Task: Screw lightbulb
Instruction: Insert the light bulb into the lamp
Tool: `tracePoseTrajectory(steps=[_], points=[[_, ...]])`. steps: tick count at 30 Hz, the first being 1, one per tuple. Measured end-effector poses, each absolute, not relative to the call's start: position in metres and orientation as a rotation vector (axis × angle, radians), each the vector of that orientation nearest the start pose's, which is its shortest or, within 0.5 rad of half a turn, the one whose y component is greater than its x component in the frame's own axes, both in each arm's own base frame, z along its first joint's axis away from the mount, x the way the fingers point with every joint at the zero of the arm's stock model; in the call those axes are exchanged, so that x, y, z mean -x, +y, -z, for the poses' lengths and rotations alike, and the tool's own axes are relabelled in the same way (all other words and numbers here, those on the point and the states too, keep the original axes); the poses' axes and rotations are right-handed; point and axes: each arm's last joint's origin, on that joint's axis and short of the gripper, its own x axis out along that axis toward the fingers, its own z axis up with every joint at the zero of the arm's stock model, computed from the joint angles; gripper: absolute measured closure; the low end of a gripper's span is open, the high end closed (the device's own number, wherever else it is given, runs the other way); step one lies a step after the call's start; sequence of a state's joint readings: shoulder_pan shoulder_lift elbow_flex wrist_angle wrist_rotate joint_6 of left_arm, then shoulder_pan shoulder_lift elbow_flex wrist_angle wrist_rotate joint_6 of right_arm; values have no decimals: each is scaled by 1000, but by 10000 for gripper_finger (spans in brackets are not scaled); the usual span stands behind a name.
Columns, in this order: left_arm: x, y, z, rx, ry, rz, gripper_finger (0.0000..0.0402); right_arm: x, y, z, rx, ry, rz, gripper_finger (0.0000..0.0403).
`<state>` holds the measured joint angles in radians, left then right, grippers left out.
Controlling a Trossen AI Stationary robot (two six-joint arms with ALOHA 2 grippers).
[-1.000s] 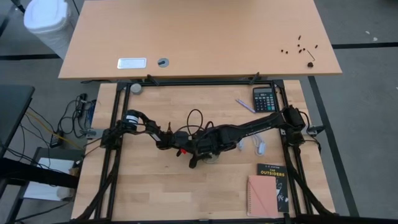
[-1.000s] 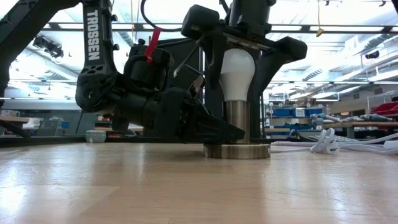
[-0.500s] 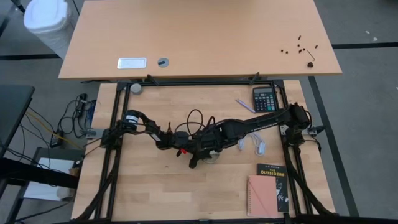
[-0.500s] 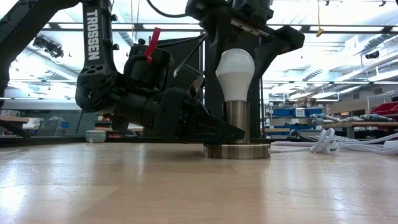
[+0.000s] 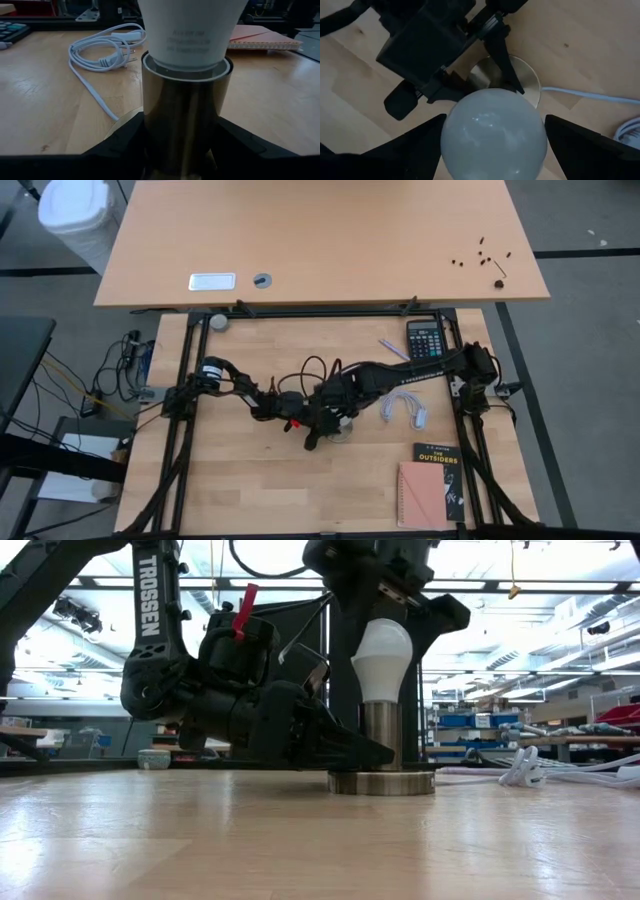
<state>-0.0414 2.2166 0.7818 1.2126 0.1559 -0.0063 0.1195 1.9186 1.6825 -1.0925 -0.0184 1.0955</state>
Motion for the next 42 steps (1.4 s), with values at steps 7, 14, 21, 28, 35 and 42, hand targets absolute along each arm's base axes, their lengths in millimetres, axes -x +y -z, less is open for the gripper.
tracePoseTrajectory(steps=[7,14,21,28,35,42], points=[[-365,-19,-59,18,222,188,204,-383,46,-259,-779,1256,542,59],[-365,-19,-59,37,223,184,204,-386,46,-255,-635,1285,439,59],[-365,-20,-59,46,217,192,204,-388,53,-249,-390,1312,300,59],[-365,-20,-59,45,216,208,204,-387,59,-249,-144,1320,157,59],[-365,-21,-59,47,217,233,204,-388,59,-249,45,1320,34,59],[-365,-21,-59,47,217,237,204,-389,58,-249,214,1310,-71,59]])
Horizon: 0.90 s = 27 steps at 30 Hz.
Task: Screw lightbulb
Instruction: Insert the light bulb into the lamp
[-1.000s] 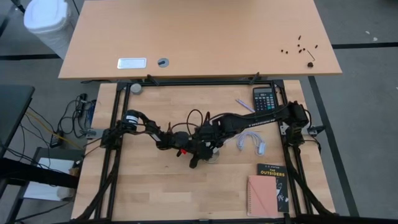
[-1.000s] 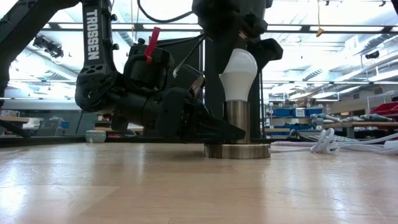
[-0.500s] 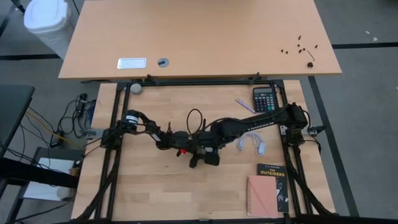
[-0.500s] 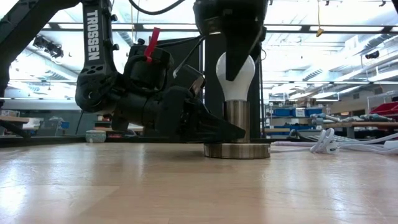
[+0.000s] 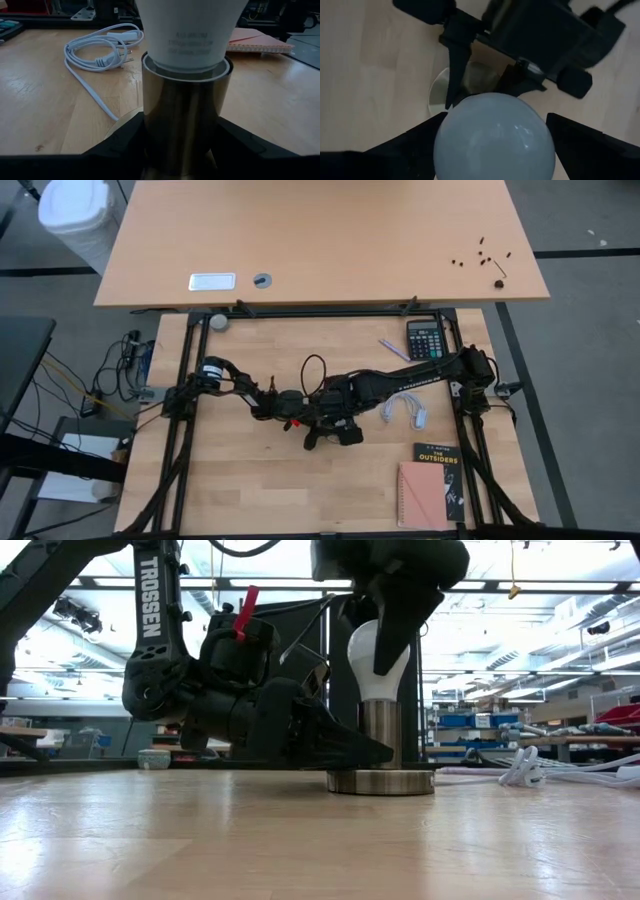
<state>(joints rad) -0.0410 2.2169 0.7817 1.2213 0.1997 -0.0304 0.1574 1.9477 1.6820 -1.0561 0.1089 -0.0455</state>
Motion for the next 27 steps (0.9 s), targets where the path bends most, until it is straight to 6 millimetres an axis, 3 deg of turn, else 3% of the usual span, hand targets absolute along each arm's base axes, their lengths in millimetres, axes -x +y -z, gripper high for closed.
tracePoseTrajectory(steps=[9,27], points=[[-365,-21,-59,21,221,251,204,-396,64,-228,396,1349,-228,59],[-364,-22,-58,-1,221,276,204,-397,67,-227,667,1304,-438,67]])
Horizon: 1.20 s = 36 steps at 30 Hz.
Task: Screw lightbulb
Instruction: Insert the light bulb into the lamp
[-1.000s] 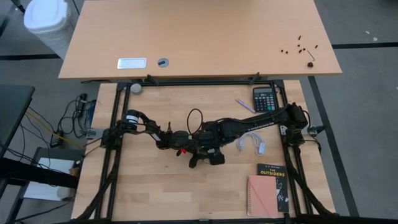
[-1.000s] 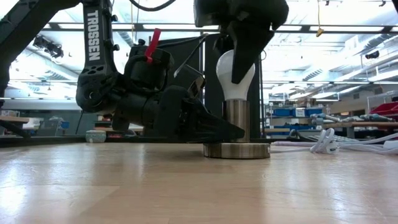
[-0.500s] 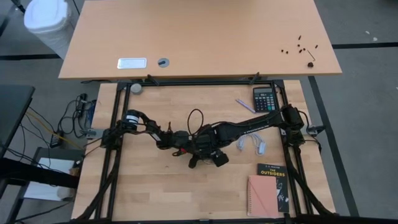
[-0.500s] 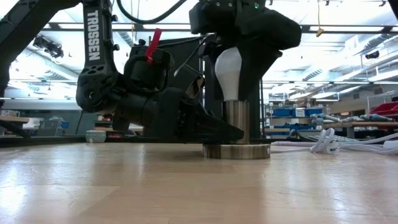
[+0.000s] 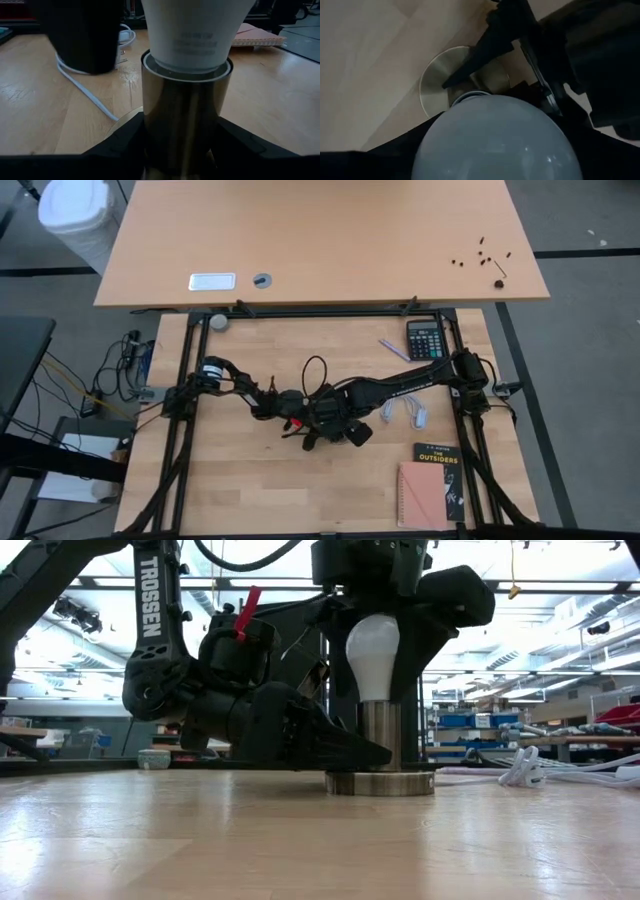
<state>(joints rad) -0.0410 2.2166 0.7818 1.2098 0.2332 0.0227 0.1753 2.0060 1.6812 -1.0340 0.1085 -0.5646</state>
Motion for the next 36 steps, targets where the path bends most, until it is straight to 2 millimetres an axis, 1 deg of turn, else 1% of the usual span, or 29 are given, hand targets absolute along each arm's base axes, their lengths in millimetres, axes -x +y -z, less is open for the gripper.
tracePoseTrajectory(steps=[8,18,27,36], points=[[-364,-22,-58,-4,221,280,204,-398,67,-227,751,1282,-504,83],[-364,-22,-58,-5,221,281,204,-398,67,-227,915,1241,-635,96],[-364,-22,-58,-7,221,281,204,-399,68,-227,932,1222,-674,110],[-364,-22,-58,-8,221,281,204,-398,69,-227,930,1222,-684,152]])
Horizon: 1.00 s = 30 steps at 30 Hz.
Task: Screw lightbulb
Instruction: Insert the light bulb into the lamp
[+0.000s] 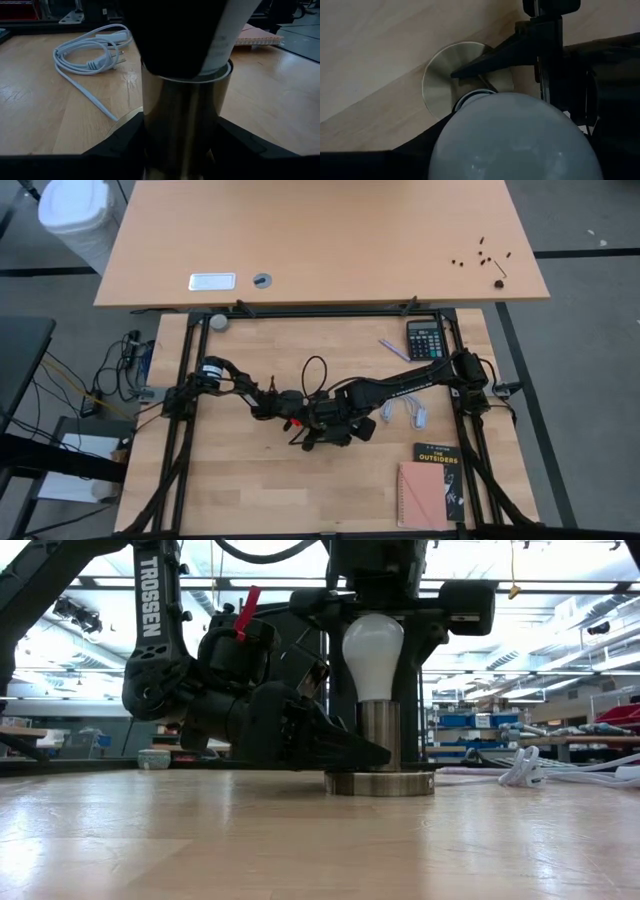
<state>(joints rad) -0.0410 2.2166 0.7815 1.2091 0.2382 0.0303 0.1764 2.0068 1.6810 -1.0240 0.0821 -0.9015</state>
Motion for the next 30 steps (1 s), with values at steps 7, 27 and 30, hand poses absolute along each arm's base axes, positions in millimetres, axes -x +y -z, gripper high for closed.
tracePoseTrajectory(steps=[7,27,30], points=[[-364,-22,-58,-7,221,282,204,-398,69,-227,890,1232,-651,144],[-364,-22,-58,-21,220,267,204,-397,79,-227,551,1283,-436,151],[-364,-22,-58,-20,220,266,204,-397,79,-227,482,1294,-386,151]])
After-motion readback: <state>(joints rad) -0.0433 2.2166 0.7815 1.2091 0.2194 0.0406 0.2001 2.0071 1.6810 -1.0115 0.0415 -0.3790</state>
